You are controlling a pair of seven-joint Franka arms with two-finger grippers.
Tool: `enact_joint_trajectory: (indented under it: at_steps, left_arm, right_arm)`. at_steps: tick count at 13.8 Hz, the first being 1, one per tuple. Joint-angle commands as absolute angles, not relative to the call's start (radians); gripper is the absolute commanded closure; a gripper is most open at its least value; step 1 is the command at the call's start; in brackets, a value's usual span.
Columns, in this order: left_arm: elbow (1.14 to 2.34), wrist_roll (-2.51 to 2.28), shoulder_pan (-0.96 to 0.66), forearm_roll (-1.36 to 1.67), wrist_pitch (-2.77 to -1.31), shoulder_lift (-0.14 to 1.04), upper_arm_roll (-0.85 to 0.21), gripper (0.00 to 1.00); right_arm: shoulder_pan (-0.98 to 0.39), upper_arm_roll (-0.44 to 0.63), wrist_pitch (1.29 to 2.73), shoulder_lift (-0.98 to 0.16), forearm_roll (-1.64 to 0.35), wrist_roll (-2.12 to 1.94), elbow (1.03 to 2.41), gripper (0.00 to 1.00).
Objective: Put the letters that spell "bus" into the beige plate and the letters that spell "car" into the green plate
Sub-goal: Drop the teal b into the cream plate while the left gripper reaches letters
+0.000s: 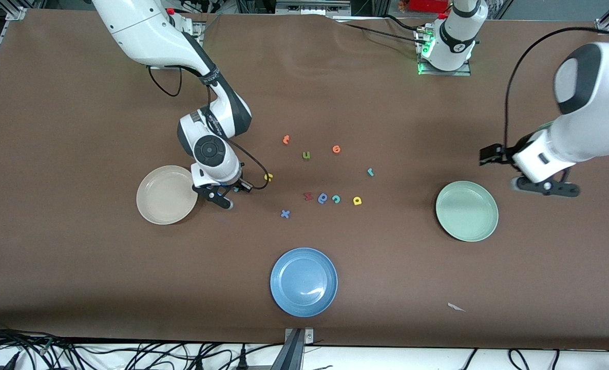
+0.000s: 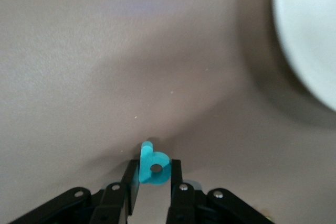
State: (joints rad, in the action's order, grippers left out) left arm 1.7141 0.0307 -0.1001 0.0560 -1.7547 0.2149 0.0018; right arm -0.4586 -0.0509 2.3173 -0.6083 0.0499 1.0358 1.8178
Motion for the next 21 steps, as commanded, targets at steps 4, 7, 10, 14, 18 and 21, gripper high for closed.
enact_joint_trajectory:
  at_steps: [4, 7, 10, 14, 18, 21]
  left_arm:
    - [1.866, -0.286, -0.190, 0.081, -2.093, 0.314, -0.121, 0.00]
    - [1.950, -0.385, -0.205, 0.078, -2.221, 0.331, -0.178, 0.00]
    - [2.014, -0.513, -0.280, 0.063, -2.357, 0.363, -0.178, 0.00]
    - [2.063, -0.645, -0.334, -0.029, -2.486, 0.423, -0.176, 0.00]
    - [2.063, -0.779, -0.357, -0.164, -2.536, 0.494, -0.178, 0.02]
    - [2.060, -0.801, -0.359, -0.163, -2.536, 0.517, -0.181, 0.11]
  right_arm:
    - [-0.419, 0.056, 2.103, -0.473, 0.048, 0.725, 1.838, 0.91]
    - [-0.405, 0.094, 2.109, -0.485, 0.048, 0.660, 1.844, 0.91]
    - [-0.365, 0.094, 2.150, -0.528, 0.048, 0.600, 1.855, 0.88]
    - [-0.348, 0.091, 2.138, -0.522, 0.048, 0.598, 1.855, 0.00]
    - [-0.353, 0.014, 2.125, -0.512, 0.002, 0.711, 1.841, 0.01]
    - [-0.356, -0.078, 2.146, -0.512, -0.003, 0.892, 1.833, 0.05]
